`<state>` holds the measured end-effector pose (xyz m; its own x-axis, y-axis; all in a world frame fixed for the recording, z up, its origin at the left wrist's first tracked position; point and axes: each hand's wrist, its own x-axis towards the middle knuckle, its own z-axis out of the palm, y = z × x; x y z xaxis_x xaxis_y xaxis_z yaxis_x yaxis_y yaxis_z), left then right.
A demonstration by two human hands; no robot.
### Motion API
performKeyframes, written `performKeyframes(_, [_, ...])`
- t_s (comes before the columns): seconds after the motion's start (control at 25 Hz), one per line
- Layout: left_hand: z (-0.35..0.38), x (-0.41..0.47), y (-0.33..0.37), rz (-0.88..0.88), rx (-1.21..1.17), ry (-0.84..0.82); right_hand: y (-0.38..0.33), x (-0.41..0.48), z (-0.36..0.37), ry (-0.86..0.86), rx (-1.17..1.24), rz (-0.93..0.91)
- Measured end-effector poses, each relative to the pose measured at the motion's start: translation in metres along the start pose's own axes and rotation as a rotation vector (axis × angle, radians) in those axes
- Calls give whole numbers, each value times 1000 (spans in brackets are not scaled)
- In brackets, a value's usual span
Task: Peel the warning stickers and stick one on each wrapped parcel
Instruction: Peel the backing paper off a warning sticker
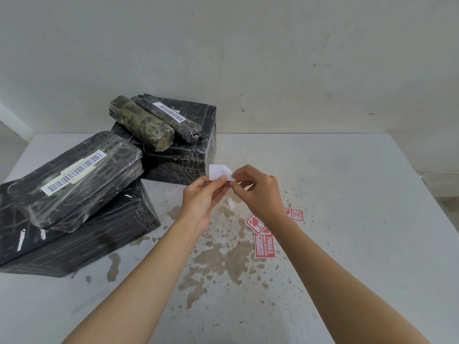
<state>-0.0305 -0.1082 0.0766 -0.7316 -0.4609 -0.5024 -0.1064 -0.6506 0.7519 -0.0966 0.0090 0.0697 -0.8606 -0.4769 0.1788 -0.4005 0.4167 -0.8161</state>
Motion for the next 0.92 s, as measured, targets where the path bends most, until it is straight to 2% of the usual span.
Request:
performKeyframes(0.2, [-1, 0, -1, -5, 20, -9, 4, 2, 1, 12, -55, -72])
performKeyframes(0.48, [-5, -1, -2, 83, 150, -1, 7, 2, 9, 63, -122, -188])
performKeyframes(0.64, [-6, -1, -2, 144, 223, -35, 7, 5, 9, 36, -89, -182])
performKeyframes(0.92, [-7, 0, -2, 212, 275, -82, 1, 5, 4, -13, 15, -50])
